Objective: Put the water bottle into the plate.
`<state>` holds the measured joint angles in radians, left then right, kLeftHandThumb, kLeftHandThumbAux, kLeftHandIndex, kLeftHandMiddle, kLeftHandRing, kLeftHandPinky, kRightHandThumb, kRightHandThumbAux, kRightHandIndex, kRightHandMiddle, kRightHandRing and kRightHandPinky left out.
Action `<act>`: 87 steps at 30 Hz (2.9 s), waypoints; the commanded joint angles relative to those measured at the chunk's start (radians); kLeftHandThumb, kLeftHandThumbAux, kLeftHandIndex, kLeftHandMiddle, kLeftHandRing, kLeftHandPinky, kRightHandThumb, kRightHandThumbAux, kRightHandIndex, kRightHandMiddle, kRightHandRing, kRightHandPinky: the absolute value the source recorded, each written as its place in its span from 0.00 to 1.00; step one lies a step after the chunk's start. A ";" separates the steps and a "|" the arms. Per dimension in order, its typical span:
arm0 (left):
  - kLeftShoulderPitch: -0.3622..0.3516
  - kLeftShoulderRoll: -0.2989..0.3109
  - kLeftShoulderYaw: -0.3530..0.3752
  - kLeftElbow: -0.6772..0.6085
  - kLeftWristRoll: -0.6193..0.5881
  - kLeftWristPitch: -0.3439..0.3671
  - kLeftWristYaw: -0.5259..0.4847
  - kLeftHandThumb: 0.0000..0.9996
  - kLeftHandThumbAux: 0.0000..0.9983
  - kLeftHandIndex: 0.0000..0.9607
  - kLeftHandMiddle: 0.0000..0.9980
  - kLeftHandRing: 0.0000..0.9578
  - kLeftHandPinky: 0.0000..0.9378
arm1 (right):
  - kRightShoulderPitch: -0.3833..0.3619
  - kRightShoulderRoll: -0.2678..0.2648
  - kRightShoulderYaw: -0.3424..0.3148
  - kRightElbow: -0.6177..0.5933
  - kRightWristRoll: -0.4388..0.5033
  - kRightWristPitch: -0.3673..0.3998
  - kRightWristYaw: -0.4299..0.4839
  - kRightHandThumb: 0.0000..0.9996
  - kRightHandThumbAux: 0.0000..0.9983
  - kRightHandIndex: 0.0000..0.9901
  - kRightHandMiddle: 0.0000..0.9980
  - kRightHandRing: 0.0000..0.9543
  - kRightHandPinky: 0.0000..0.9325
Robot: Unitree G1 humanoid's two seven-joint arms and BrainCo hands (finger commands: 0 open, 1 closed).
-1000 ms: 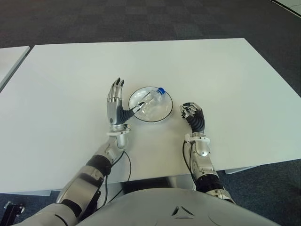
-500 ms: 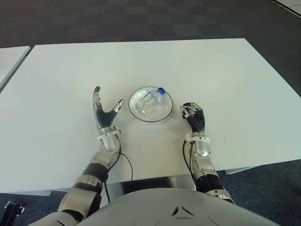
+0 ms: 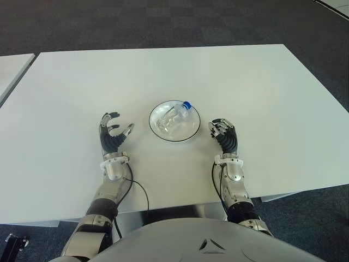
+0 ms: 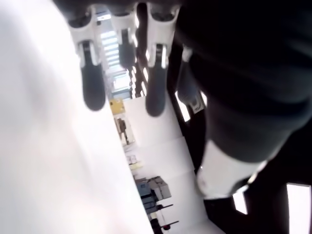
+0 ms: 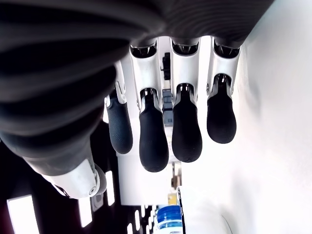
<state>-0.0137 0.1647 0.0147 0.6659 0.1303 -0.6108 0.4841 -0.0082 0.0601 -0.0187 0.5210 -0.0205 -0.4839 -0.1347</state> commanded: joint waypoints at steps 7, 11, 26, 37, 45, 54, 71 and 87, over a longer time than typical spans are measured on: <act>0.092 -0.006 0.002 -0.112 -0.055 0.242 -0.229 0.70 0.72 0.45 0.71 0.74 0.77 | 0.055 0.020 -0.001 0.089 0.019 0.015 0.035 0.70 0.73 0.44 0.69 0.72 0.73; 0.128 0.003 -0.006 -0.166 -0.051 0.327 -0.290 0.70 0.72 0.45 0.75 0.78 0.81 | 0.053 0.018 -0.005 0.094 0.024 0.005 0.046 0.70 0.73 0.44 0.69 0.72 0.73; 0.148 0.024 -0.066 -0.169 -0.012 0.358 -0.424 0.70 0.72 0.46 0.83 0.87 0.90 | 0.042 0.017 -0.017 0.117 0.034 -0.011 0.063 0.70 0.73 0.44 0.69 0.72 0.72; 0.150 0.000 -0.069 -0.139 -0.020 0.331 -0.430 0.71 0.72 0.46 0.83 0.87 0.88 | 0.013 0.012 -0.031 0.179 0.038 -0.042 0.071 0.70 0.73 0.44 0.69 0.71 0.72; 0.135 -0.017 -0.062 -0.086 -0.016 0.297 -0.422 0.71 0.71 0.46 0.81 0.85 0.85 | -0.006 0.009 -0.039 0.219 0.031 -0.063 0.069 0.70 0.73 0.44 0.68 0.71 0.72; 0.117 -0.024 -0.061 -0.035 -0.004 0.257 -0.403 0.71 0.71 0.46 0.80 0.83 0.85 | -0.022 0.008 -0.044 0.246 0.023 -0.066 0.054 0.70 0.73 0.44 0.67 0.70 0.70; 0.097 -0.038 -0.059 0.007 -0.013 0.184 -0.407 0.71 0.72 0.45 0.79 0.83 0.83 | -0.035 -0.011 -0.043 0.272 0.007 -0.061 0.046 0.70 0.73 0.44 0.65 0.68 0.68; 0.098 -0.145 0.014 0.008 -0.070 0.145 -0.285 0.71 0.72 0.45 0.75 0.79 0.79 | -0.043 -0.024 -0.050 0.289 0.016 -0.073 0.055 0.70 0.73 0.44 0.64 0.67 0.67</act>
<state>0.0231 0.0644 0.0241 0.5975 0.0775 -0.5090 0.1902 -0.1277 0.0435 -0.0566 0.7207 -0.0078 -0.6105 -0.0819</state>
